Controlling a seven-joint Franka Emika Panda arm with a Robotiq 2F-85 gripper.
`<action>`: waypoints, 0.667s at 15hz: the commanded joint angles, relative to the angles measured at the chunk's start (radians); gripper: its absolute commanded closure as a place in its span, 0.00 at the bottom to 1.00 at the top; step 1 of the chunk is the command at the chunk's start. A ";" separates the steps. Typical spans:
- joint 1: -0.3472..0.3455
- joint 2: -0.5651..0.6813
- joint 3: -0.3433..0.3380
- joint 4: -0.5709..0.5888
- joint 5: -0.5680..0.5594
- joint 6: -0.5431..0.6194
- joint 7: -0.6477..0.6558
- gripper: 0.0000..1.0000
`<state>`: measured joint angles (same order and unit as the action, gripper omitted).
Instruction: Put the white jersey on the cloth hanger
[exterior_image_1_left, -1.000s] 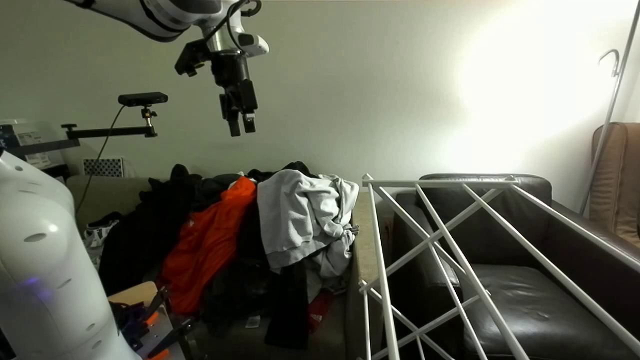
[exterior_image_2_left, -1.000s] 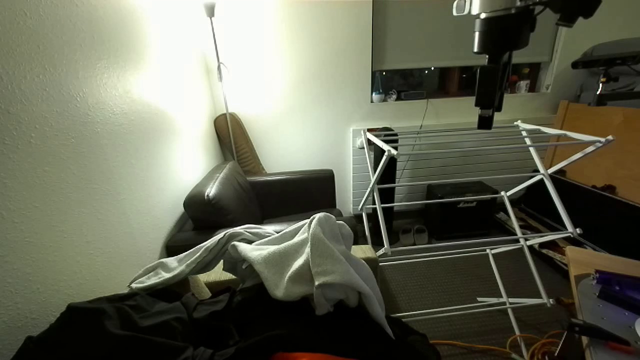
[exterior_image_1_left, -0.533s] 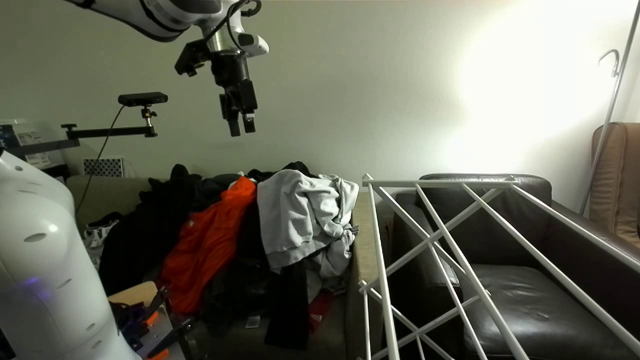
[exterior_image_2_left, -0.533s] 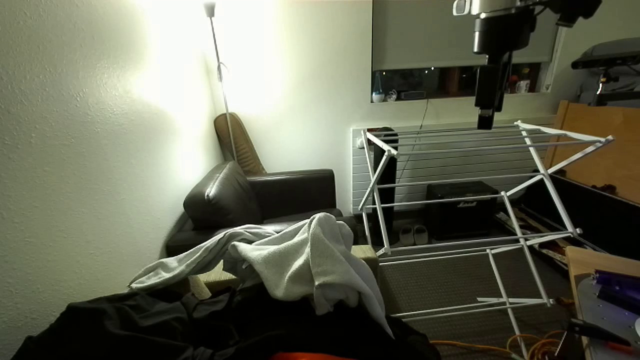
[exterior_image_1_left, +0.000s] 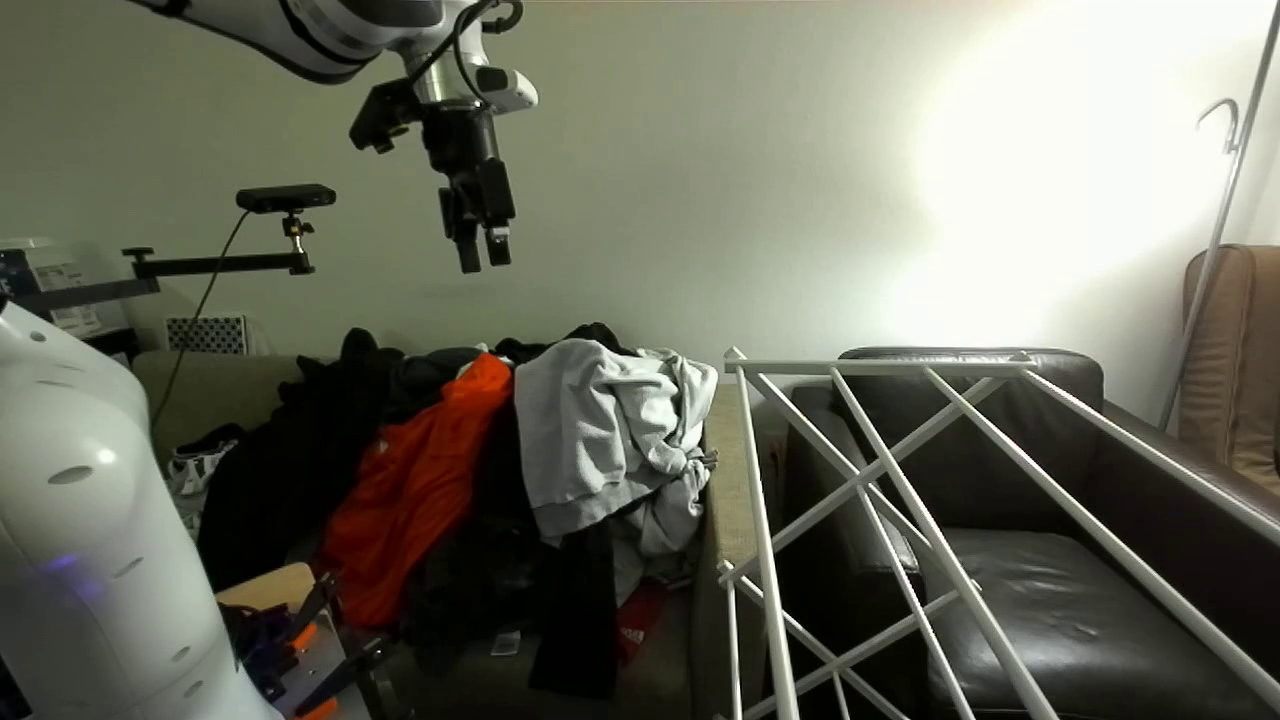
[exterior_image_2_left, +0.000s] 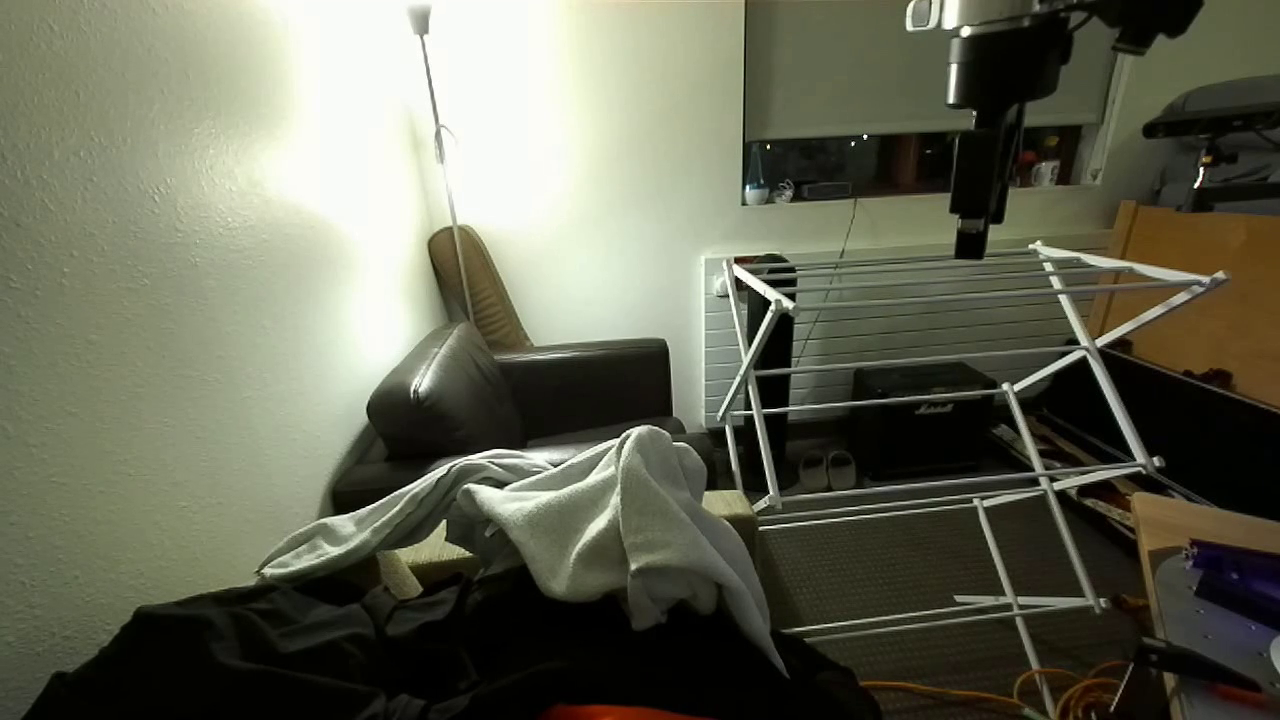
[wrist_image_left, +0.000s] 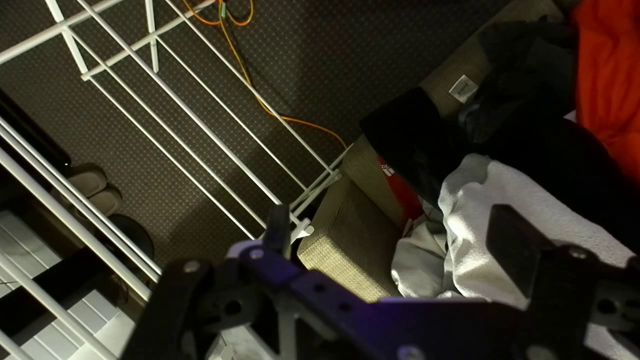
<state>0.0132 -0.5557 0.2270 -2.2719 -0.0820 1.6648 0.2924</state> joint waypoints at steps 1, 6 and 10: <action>0.019 0.004 -0.015 0.003 -0.008 -0.004 0.008 0.00; 0.019 0.004 -0.015 0.003 -0.008 -0.004 0.008 0.00; 0.028 0.018 -0.014 0.003 -0.002 0.015 0.005 0.00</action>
<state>0.0192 -0.5547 0.2236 -2.2719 -0.0820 1.6658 0.2924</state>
